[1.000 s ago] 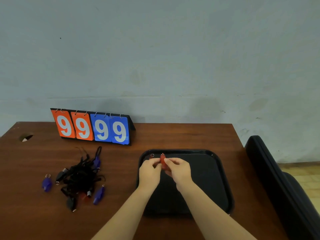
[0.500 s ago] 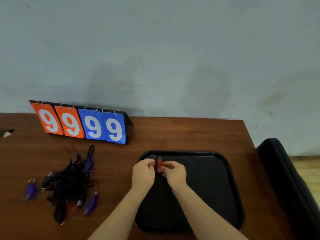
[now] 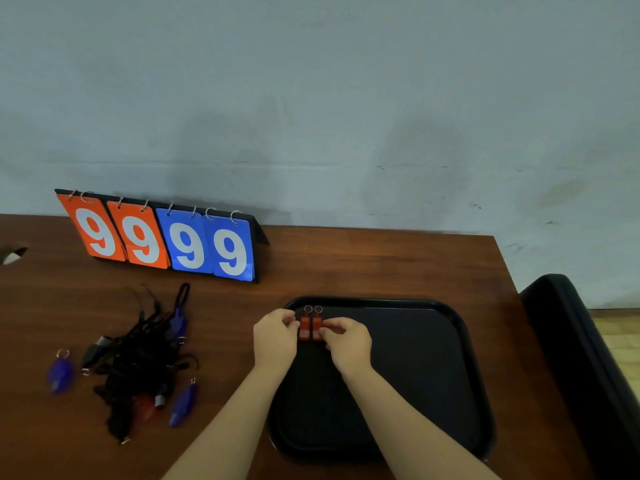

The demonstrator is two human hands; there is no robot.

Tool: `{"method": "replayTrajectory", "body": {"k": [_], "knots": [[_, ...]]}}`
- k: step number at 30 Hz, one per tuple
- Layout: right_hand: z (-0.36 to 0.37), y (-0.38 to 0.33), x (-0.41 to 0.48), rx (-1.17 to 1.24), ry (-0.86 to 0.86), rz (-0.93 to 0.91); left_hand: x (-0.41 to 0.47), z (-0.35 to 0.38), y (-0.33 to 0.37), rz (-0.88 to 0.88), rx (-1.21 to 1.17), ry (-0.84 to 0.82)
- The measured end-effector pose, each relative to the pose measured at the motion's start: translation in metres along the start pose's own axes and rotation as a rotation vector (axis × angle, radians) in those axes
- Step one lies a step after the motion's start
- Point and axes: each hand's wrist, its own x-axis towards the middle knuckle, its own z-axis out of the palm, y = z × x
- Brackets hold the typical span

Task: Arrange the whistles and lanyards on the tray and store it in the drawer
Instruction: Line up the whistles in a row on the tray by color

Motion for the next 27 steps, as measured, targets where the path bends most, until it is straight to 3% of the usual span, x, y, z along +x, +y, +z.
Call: {"method": "replayTrajectory", "body": {"k": [19,27], "knots": [[-0.002,-0.002,-0.004,-0.018,0.041,-0.046,-0.001,-0.005,-0.001,-0.047,-0.045,-0.009],[0.016,-0.019,-0.04,-0.086,-0.047,-0.232,-0.027,-0.038,-0.021,-0.076,-0.01,0.0]]}}
